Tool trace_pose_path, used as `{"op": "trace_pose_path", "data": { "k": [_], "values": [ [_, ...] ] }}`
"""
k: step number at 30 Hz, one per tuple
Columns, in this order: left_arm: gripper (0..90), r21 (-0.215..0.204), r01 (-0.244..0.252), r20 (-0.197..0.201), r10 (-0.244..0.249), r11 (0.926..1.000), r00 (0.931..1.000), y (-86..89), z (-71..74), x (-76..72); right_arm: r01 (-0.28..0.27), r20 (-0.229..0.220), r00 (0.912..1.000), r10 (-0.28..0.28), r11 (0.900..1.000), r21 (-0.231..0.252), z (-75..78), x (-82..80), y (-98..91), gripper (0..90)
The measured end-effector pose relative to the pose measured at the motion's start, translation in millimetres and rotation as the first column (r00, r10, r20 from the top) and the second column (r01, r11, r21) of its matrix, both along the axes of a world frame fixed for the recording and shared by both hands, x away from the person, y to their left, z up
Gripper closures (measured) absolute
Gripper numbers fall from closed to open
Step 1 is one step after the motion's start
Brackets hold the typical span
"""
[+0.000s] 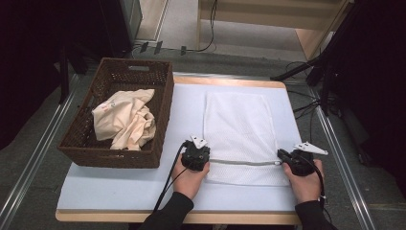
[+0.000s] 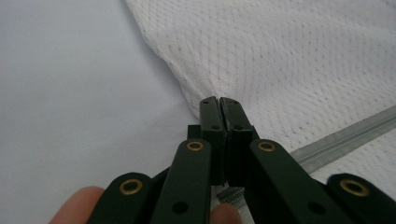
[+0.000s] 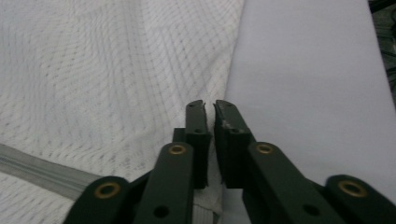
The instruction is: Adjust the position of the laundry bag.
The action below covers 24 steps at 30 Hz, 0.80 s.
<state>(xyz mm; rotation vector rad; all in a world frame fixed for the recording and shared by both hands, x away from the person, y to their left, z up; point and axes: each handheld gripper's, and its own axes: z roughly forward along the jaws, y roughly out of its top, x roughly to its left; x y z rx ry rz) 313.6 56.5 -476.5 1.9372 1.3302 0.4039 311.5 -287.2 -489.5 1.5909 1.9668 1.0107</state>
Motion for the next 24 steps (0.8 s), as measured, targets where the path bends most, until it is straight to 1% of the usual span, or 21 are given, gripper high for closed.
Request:
{"op": "trace_pose_path", "data": {
  "k": [3,4,7,8,11,13,15,17,19,21,23,24],
  "values": [
    [90.0,-0.011,0.007,-0.004,-0.007,0.9999,1.0,2.2,0.0,0.9,-0.012,-0.006,0.9999,0.013,0.9992,0.037,-0.3,0.3,-1.9,89.2],
    [90.0,-0.028,0.0,-0.01,-0.001,0.9996,0.9999,5.0,0.3,1.3,-0.011,-0.01,0.9999,0.012,0.9985,0.053,-0.4,0.3,-3.1,89.4],
    [90.0,-0.029,-0.009,0.001,0.009,0.9996,1.0,8.9,1.5,1.0,-0.023,-0.021,0.9995,0.025,0.9949,0.098,-1.0,0.2,-4.7,89.6],
    [90.0,-0.043,-0.017,0.001,0.017,0.9989,0.9999,14.7,3.3,0.8,-0.028,-0.02,0.9994,0.03,0.9944,0.102,-1.1,0.0,-4.2,89.6],
    [90.0,-0.046,-0.025,0.013,0.026,0.9986,0.9996,23.2,5.9,-2.7,-0.042,-0.033,0.9984,0.046,0.9907,0.129,-1.0,-1.4,0.0,89.6],
    [90.0,-0.036,-0.029,0.026,0.03,0.9989,0.9992,27.6,5.8,-6.4,-0.052,-0.029,0.998,0.056,0.9906,0.127,-0.7,-2.4,4.7,89.6],
    [90.0,-0.027,-0.039,0.029,0.04,0.9989,0.9988,32.5,5.9,-10.9,-0.061,-0.031,0.9974,0.065,0.9893,0.133,-0.3,-3.9,9.8,89.6],
    [90.0,-0.017,-0.043,0.039,0.043,0.9989,0.9983,37.8,5.9,-15.2,-0.077,-0.026,0.9963,0.081,0.9887,0.128,0.0,-5.3,14.9,89.6],
    [90.0,-0.018,-0.045,0.043,0.046,0.9988,0.998,39.7,5.8,-16.7,-0.08,-0.027,0.9961,0.084,0.9885,0.128,0.2,-6.2,17.2,89.6],
    [90.0,0.008,-0.042,0.053,0.042,0.9991,0.9977,45.0,7.0,-20.5,-0.087,-0.028,0.9954,0.092,0.987,0.135,0.4,-8.4,21.7,89.6],
    [90.0,0.015,-0.044,0.061,0.043,0.9989,0.9972,52.4,9.2,-26.0,-0.104,-0.027,0.9938,0.108,0.986,0.13,-0.1,-12.1,27.6,89.6],
    [90.0,0.016,-0.051,0.067,0.05,0.9985,0.9965,53.4,9.5,-27.9,-0.109,-0.026,0.9932,0.113,0.9857,0.128,-0.1,-13.4,29.8,89.6]
  ]
}}
